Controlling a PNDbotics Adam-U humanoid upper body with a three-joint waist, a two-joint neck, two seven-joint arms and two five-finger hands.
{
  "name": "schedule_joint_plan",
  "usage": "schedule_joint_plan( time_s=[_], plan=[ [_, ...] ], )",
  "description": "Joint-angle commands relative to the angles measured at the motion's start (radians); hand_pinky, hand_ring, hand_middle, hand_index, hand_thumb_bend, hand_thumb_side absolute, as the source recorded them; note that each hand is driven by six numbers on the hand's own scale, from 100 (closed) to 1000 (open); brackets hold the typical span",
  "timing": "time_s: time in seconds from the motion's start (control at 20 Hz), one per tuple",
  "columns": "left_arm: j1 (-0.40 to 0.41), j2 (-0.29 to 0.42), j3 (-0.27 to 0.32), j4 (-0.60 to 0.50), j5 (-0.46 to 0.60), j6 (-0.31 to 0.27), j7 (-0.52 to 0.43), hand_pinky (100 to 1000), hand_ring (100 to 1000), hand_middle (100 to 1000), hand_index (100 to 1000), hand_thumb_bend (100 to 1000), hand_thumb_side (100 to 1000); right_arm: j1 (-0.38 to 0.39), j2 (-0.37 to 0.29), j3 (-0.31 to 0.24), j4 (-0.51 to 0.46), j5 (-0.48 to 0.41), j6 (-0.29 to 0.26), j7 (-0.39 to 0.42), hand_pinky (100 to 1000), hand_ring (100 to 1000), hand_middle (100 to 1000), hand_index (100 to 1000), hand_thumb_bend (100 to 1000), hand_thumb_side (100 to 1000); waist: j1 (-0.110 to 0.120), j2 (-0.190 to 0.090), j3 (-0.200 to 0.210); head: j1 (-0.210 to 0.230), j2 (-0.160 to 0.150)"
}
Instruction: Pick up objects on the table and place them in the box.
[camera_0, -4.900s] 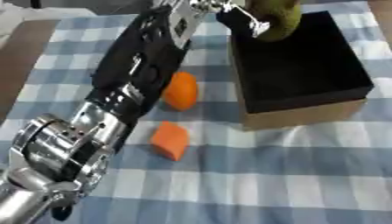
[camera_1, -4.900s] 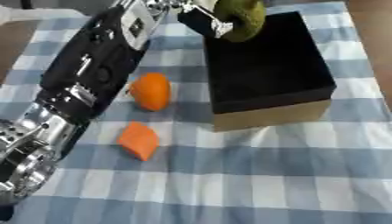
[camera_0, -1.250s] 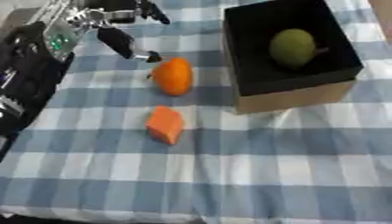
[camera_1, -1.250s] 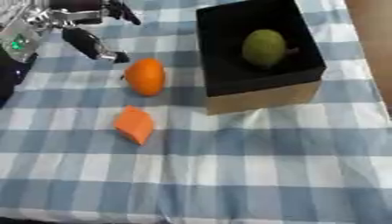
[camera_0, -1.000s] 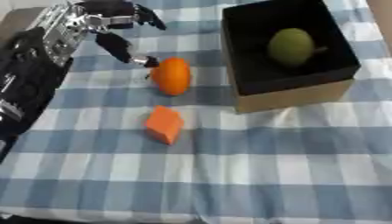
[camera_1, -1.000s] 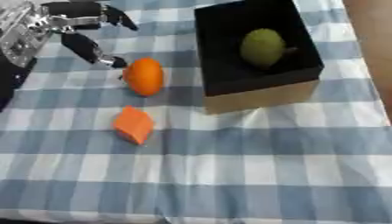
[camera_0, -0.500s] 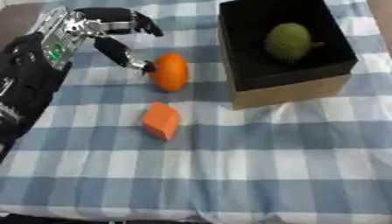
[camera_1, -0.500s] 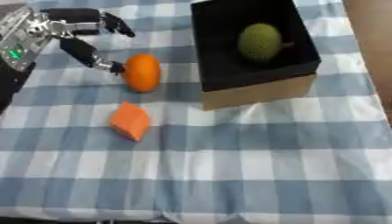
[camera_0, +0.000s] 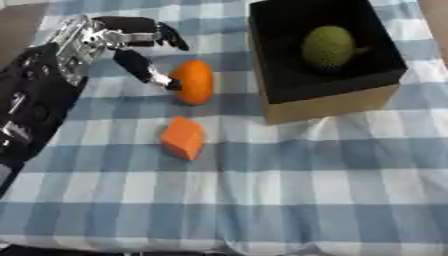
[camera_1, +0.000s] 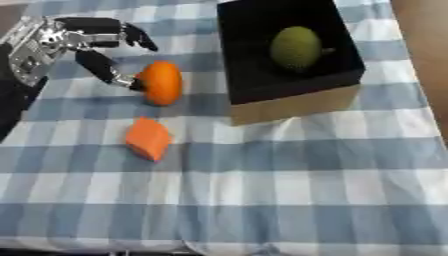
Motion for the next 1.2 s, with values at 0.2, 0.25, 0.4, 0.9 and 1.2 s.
schedule_joint_plan(
  time_s=[0.2,0.25,0.4,0.9,1.2],
  plan=[
    [-0.014,-0.019,0.020,0.045,-0.058,-0.162,-0.109,823,868,809,867,424,637,-0.009,-0.007,-0.003,-0.010,-0.001,0.006,0.001,934,1000,397,909,100,470,-0.001,-0.006,-0.003,0.008,-0.008],
    [-0.012,-0.027,0.024,0.053,-0.058,-0.159,-0.101,818,864,806,856,382,603,-0.009,-0.006,-0.003,-0.010,-0.001,0.006,0.002,934,1000,397,909,100,470,-0.001,-0.006,-0.004,0.010,-0.009],
    [-0.005,-0.043,0.031,0.069,-0.049,-0.150,-0.089,807,853,796,801,223,457,-0.010,-0.005,-0.003,-0.010,-0.003,0.008,0.004,935,1000,396,909,100,470,-0.002,-0.005,-0.005,0.012,-0.009],
    [-0.002,0.017,0.030,-0.055,0.081,-0.083,-0.121,788,839,794,796,100,221,-0.003,-0.005,-0.003,-0.010,0.003,0.010,0.010,936,1000,391,910,100,470,0.002,-0.006,-0.001,0.009,-0.007],
    [-0.007,0.038,0.036,-0.142,0.158,-0.019,-0.109,733,783,738,755,100,249,0.000,-0.010,-0.003,-0.010,0.000,0.005,0.010,935,1000,394,909,100,470,0.000,-0.011,0.002,0.009,-0.010]
  ],
)
